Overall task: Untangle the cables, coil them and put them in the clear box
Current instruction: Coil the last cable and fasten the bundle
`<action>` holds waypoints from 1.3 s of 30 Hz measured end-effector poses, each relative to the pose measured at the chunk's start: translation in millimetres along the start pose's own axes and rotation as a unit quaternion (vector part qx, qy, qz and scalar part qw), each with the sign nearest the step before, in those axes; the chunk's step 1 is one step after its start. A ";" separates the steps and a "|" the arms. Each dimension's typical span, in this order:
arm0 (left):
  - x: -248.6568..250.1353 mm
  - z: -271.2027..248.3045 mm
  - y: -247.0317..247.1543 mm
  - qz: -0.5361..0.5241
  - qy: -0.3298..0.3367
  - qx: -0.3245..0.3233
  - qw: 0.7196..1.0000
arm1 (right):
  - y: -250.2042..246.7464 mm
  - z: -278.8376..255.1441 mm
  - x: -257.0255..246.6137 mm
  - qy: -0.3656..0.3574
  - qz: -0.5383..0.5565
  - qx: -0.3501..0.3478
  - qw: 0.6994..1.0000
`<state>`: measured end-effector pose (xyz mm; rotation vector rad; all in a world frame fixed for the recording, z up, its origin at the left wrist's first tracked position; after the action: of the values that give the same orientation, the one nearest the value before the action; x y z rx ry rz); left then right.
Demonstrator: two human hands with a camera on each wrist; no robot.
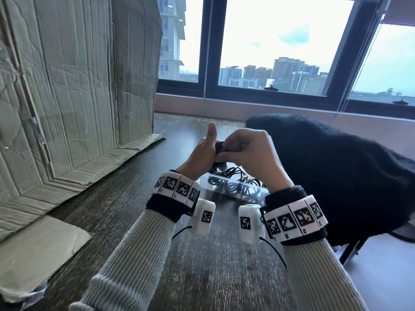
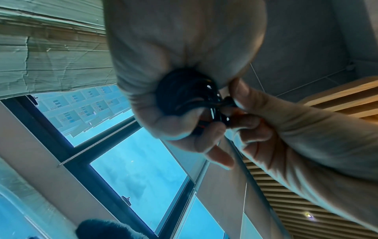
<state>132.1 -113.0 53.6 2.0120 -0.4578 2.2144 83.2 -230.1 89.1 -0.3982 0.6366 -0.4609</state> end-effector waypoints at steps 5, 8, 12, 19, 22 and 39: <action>4.6 -11.4 -2.1 -0.013 -0.022 -0.073 0.997 | 1.0 0.5 3.7 -0.009 -0.060 0.022 0.998; 7.7 -13.7 0.9 0.001 -0.037 -0.136 0.990 | -2.5 0.4 6.4 -0.014 -0.010 -0.006 1.000; 13.9 -24.5 2.5 -0.001 -0.094 -0.126 0.988 | -17.7 -1.3 14.9 -0.017 0.031 -0.001 0.999; 14.2 -26.1 -1.0 -0.053 -0.135 -0.291 0.946 | -39.9 -1.9 24.5 -0.049 0.105 0.025 0.993; 23.3 -15.4 3.4 -0.010 -0.151 -0.244 0.958 | -37.5 -1.5 37.0 -0.030 0.095 0.018 0.995; -36.7 129.7 -17.2 0.238 -0.057 0.322 0.914 | -132.8 -73.7 147.1 0.249 -0.069 -0.034 0.965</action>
<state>264.6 -130.9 29.5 2.5837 -0.2606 2.8338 102.5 -432.2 30.1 -0.3958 1.1200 -0.6823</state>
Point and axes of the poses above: each hand's wrist, its own z-axis towards the middle knuckle, its own y-axis out of the palm, x = y × z, the point moved 3 cm from there along z, towards the middle knuckle, and after that the axes turned 15 degrees about -y, right-handed, at the moved point
